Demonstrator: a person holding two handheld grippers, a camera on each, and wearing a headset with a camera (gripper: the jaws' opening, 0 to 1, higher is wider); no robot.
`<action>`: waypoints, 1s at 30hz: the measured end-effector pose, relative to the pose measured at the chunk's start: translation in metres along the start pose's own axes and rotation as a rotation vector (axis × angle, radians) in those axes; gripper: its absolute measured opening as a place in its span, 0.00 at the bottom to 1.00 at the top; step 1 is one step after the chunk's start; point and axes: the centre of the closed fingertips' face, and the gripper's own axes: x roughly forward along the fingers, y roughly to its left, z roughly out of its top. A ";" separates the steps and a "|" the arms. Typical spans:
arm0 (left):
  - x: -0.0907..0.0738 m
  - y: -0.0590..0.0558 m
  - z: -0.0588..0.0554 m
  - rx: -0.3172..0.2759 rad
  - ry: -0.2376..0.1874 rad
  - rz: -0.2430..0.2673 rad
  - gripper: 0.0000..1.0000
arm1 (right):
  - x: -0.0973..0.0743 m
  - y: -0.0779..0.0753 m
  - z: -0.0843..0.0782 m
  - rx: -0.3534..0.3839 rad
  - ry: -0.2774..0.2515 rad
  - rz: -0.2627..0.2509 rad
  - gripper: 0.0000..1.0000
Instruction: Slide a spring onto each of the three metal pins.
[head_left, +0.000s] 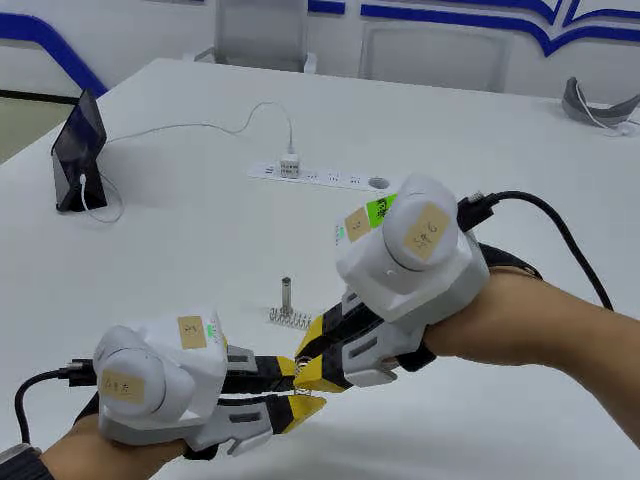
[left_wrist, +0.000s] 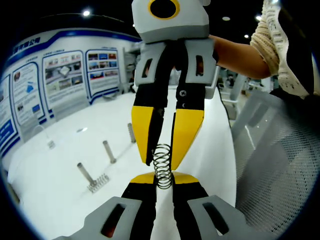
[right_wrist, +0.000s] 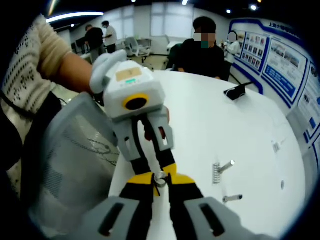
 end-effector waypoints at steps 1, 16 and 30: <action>0.000 0.000 0.000 0.000 -0.001 0.001 0.11 | 0.000 0.000 0.000 0.001 -0.002 -0.001 0.12; -0.004 0.004 0.000 -0.028 -0.022 0.031 0.25 | -0.004 -0.008 -0.004 0.020 0.004 -0.013 0.12; -0.020 0.026 -0.008 -0.095 -0.042 0.110 0.44 | -0.020 -0.029 -0.012 0.074 -0.005 -0.075 0.12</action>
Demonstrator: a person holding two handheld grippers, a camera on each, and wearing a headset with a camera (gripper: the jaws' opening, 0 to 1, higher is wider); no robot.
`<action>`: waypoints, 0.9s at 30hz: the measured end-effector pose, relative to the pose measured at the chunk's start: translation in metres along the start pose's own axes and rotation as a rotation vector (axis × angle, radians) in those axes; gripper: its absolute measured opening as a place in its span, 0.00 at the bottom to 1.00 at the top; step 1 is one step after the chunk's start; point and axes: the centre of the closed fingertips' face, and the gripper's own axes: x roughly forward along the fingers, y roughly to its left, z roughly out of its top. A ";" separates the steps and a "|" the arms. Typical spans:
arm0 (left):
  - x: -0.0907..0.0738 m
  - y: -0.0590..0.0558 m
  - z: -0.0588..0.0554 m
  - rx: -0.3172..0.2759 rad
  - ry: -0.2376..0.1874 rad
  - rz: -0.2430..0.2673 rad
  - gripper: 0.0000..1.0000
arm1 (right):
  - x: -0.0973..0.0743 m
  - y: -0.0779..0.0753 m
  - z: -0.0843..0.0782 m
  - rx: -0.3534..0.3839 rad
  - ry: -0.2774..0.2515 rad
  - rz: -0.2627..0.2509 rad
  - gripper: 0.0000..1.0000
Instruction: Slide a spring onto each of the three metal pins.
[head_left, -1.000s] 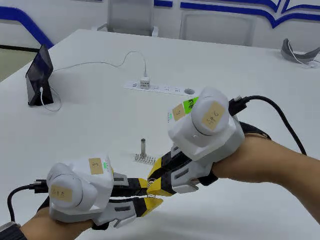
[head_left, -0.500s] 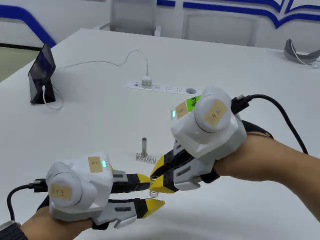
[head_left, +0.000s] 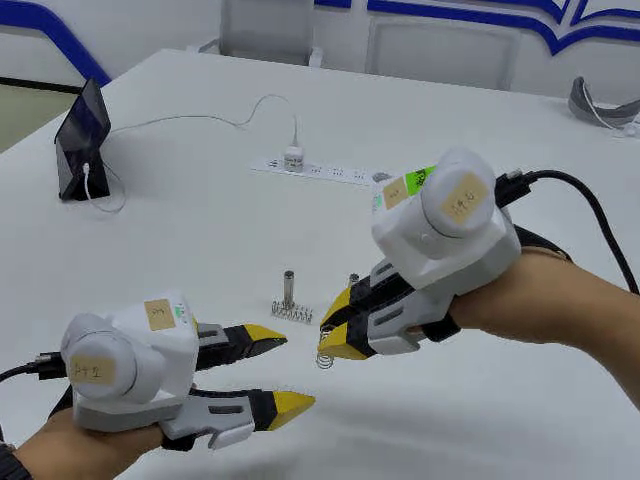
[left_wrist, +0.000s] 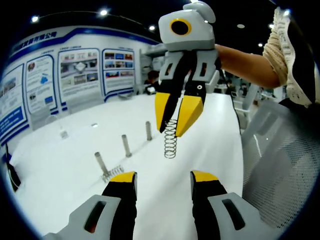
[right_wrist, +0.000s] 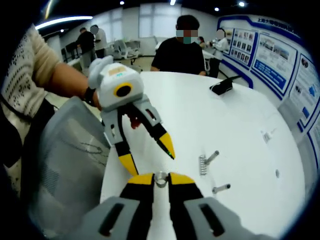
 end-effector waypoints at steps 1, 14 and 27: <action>-0.001 0.002 0.000 -0.006 -0.001 0.008 0.46 | -0.001 -0.003 -0.001 0.006 -0.001 -0.007 0.12; -0.012 0.018 -0.008 -0.053 -0.009 0.057 0.54 | -0.012 -0.029 -0.011 0.057 -0.001 -0.073 0.12; -0.014 0.021 -0.013 -0.070 -0.005 0.070 0.55 | -0.027 -0.078 -0.019 0.126 -0.007 -0.191 0.12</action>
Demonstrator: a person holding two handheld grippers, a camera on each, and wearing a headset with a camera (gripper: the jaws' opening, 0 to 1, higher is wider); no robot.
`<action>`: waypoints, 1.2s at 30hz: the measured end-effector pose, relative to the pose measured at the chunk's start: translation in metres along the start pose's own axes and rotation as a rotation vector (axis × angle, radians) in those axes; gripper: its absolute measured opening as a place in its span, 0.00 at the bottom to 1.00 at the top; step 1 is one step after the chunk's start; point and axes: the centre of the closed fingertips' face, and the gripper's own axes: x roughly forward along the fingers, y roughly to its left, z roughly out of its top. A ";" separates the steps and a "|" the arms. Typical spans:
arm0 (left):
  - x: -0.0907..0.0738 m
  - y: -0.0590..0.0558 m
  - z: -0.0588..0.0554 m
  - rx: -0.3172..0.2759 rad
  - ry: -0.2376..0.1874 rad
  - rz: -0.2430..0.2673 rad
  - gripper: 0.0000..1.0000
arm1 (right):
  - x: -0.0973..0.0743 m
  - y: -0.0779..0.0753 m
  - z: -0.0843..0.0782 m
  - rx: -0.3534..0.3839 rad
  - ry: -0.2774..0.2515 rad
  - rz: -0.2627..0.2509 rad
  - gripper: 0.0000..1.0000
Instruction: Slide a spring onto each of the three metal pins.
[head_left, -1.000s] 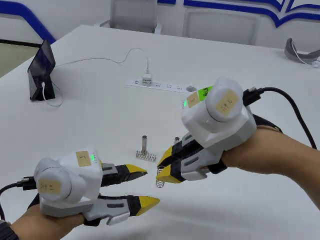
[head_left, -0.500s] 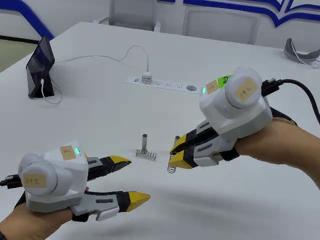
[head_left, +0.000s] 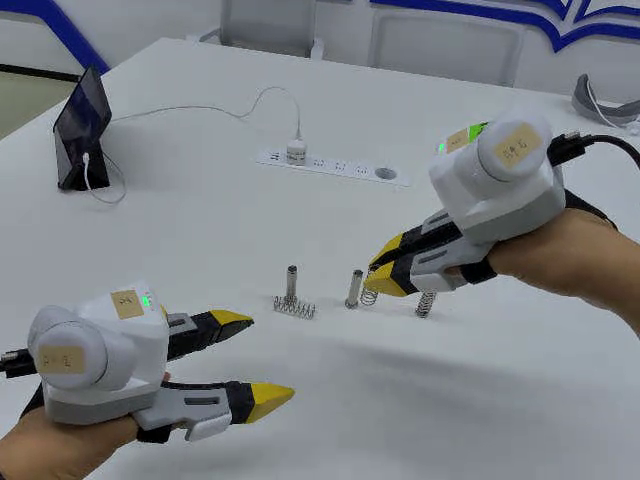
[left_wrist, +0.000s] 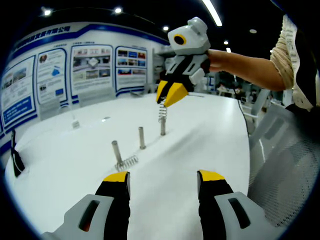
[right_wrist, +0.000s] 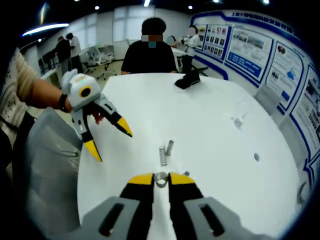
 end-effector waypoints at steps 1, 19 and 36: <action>0.000 0.000 0.000 -0.001 0.000 0.000 0.55 | 0.000 -0.003 0.000 0.005 -0.002 -0.006 0.12; -0.004 0.002 -0.004 -0.011 0.013 0.016 0.54 | 0.027 -0.040 0.002 0.076 -0.018 -0.065 0.12; -0.005 0.003 -0.007 -0.021 0.021 0.030 0.52 | 0.042 -0.043 -0.011 0.112 0.007 -0.046 0.12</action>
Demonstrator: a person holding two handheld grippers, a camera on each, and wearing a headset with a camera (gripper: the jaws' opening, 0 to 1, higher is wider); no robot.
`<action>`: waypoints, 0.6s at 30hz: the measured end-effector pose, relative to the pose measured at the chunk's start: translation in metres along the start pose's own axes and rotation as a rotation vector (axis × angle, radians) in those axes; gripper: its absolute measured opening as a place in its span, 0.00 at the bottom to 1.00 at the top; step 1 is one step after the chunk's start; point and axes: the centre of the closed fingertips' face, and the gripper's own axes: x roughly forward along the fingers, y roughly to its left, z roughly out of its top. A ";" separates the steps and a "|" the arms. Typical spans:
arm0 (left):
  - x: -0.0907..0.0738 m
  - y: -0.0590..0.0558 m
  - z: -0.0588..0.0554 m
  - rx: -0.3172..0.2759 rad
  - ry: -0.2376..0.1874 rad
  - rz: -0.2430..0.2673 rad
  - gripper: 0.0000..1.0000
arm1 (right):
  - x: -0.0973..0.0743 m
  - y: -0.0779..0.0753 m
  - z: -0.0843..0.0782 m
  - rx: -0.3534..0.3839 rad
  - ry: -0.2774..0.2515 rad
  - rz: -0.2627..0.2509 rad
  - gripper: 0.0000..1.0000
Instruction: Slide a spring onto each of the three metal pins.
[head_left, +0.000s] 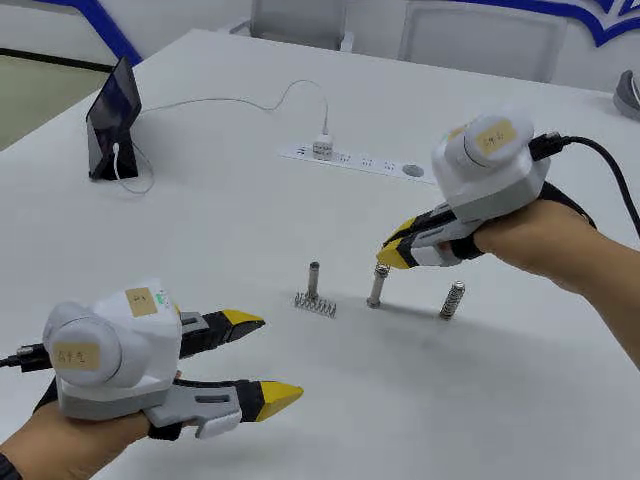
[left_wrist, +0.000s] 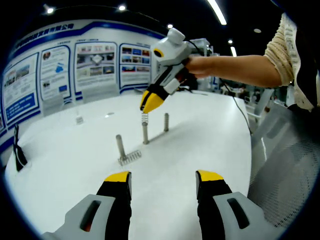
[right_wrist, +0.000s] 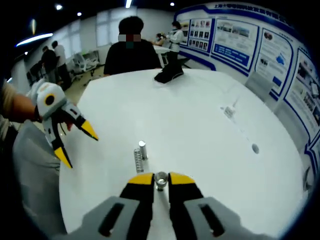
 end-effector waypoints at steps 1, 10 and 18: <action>0.000 0.000 0.000 0.000 0.000 0.000 0.52 | 0.002 0.000 -0.002 0.003 0.002 -0.001 0.12; 0.001 -0.002 -0.002 -0.002 0.004 -0.005 0.52 | 0.012 -0.001 -0.015 0.029 0.026 0.002 0.12; 0.002 -0.001 -0.001 -0.003 0.002 -0.009 0.52 | 0.020 -0.002 -0.025 0.042 0.060 0.003 0.12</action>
